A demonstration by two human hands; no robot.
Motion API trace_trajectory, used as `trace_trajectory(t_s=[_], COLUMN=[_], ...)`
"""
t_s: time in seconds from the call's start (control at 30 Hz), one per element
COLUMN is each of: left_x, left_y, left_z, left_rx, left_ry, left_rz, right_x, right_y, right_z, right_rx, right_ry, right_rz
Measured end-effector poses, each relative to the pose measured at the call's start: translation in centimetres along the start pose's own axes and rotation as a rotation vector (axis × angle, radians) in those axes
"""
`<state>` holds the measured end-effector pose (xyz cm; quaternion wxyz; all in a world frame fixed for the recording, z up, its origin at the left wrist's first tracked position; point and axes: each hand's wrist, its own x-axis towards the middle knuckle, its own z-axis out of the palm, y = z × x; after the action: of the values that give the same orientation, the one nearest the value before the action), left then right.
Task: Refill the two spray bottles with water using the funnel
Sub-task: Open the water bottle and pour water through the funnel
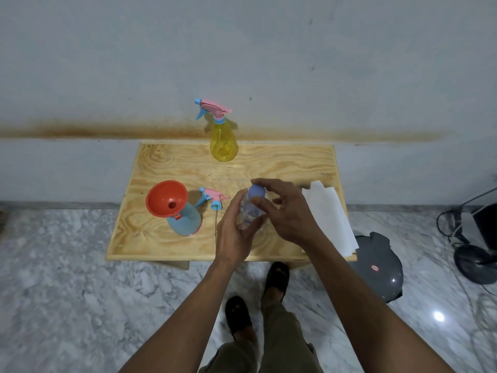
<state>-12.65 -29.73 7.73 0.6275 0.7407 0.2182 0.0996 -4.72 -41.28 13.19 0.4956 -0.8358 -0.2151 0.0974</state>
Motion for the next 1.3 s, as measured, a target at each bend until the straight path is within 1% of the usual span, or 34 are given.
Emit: trace_trajectory(t_s=[0.07,0.2,0.33,0.47,0.57,0.63,0.7,0.77,0.83,0.9,0.97,1.03,1.17,1.3], left_x=[0.1,0.0,0.0,-0.1,-0.1,-0.2,-0.2,-0.1,-0.1,-0.1,-0.2,-0.2,0.1,0.0], left_y=[0.0,0.0,0.1,0.4,0.5,0.5,0.4,0.3,0.3,0.1,0.0,0.0,-0.2,-0.2], left_z=[0.0,0.2,0.0,0.1,0.2,0.2,0.4,0.5,0.5,0.4,0.4,0.5,0.5,0.7], left_rx=[0.005,0.007,-0.005,-0.008,0.003,0.024,0.022,0.032,0.039,0.034,0.017,0.002,0.021,0.011], left_ry=[-0.005,-0.021,-0.021,-0.019,-0.023,-0.016,-0.002,0.010,0.012,0.006,0.002,0.004,0.004,0.010], left_rz=[-0.001,0.014,0.001,-0.005,0.007,0.025,0.033,0.042,0.052,0.050,0.046,0.051,0.063,0.048], right_x=[0.0,0.0,-0.2,0.0,0.2,0.4,0.8,1.1,1.1,0.6,-0.2,-1.1,-2.1,-2.1], right_y=[-0.1,-0.4,-0.6,-0.6,-1.0,-1.5,-1.6,-0.3,2.3,5.6,8.4,10.4,12.0,12.9], right_z=[-0.3,-0.1,-0.2,0.0,-0.1,-0.6,-1.4,-2.3,-2.6,-2.2,-0.9,0.5,1.8,2.0], right_rx=[-0.027,-0.070,-0.084,-0.086,-0.114,-0.065,0.042,0.113,0.030,-0.133,-0.280,-0.428,-0.713,-0.798], right_ry=[-0.012,0.079,0.060,0.101,0.091,0.128,0.235,0.353,0.396,0.317,0.153,0.021,-0.052,-0.100], right_rz=[-0.035,-0.082,-0.091,-0.105,-0.118,-0.124,-0.076,0.031,0.152,0.268,0.362,0.406,0.384,0.372])
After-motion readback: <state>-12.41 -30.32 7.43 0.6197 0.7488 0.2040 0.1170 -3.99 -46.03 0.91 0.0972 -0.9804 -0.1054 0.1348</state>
